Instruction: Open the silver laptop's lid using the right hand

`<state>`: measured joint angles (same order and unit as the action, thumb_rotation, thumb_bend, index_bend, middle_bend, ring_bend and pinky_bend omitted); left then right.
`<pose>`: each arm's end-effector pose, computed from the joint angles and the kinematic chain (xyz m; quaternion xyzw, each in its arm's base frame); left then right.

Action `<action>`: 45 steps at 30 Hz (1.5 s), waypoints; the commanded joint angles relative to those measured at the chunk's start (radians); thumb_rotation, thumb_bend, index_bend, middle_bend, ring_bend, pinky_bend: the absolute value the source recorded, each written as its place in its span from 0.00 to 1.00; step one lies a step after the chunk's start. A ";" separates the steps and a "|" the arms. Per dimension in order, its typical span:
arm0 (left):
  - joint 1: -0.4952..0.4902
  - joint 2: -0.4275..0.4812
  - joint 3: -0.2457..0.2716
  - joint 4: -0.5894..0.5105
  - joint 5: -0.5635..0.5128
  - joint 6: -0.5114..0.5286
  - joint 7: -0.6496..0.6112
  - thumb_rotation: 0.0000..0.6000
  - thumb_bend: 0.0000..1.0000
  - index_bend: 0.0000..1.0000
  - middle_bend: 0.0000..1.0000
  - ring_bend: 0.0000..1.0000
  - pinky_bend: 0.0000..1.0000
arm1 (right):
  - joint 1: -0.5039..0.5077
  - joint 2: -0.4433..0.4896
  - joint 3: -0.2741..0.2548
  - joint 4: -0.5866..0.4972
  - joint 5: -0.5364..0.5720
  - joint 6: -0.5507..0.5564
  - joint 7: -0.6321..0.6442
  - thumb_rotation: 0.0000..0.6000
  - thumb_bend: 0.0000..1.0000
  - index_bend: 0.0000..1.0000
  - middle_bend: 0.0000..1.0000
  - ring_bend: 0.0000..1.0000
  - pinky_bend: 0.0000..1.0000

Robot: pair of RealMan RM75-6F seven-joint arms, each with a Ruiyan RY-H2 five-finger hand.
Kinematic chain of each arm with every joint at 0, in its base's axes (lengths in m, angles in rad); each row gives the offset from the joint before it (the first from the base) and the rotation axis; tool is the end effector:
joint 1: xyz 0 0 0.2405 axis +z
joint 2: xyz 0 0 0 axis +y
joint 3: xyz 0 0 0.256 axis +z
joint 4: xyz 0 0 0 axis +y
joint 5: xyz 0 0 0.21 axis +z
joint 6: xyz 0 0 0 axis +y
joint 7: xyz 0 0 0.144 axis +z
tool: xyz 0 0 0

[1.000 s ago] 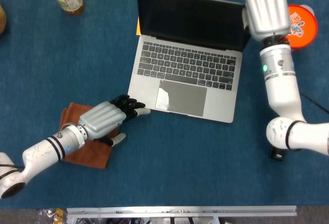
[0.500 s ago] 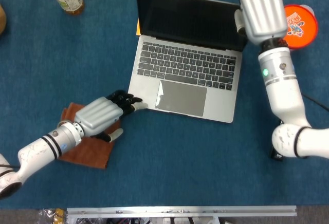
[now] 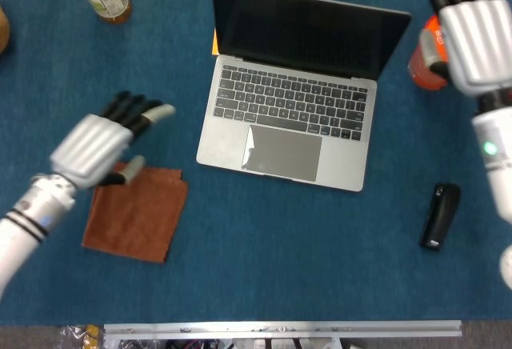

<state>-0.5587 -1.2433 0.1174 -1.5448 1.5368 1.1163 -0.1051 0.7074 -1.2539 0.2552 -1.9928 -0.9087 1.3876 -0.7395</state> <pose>-0.2417 0.2648 0.0555 -0.7694 -0.3962 -0.3543 0.3542 -0.1118 -0.3212 0.1107 0.6527 -0.3113 0.3949 0.5667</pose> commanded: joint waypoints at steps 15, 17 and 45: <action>0.263 0.193 -0.003 -0.138 -0.069 0.294 0.156 1.00 0.47 0.08 0.08 0.00 0.00 | -0.356 0.172 -0.266 -0.100 -0.421 0.220 0.227 1.00 0.46 0.05 0.14 0.00 0.06; 0.285 0.206 -0.002 -0.154 -0.076 0.307 0.163 1.00 0.47 0.08 0.08 0.00 0.00 | -0.391 0.171 -0.287 -0.087 -0.449 0.240 0.239 1.00 0.46 0.05 0.14 0.00 0.06; 0.445 0.182 -0.047 -0.143 -0.093 0.389 0.170 1.00 0.47 0.10 0.08 0.00 0.00 | -0.578 0.101 -0.299 0.081 -0.455 0.189 0.374 1.00 0.46 0.05 0.14 0.00 0.06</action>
<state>-0.1167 -1.0590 0.0723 -1.6901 1.4398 1.5016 0.0684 0.1295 -1.1480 -0.0438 -1.9124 -1.3585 1.5821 -0.3631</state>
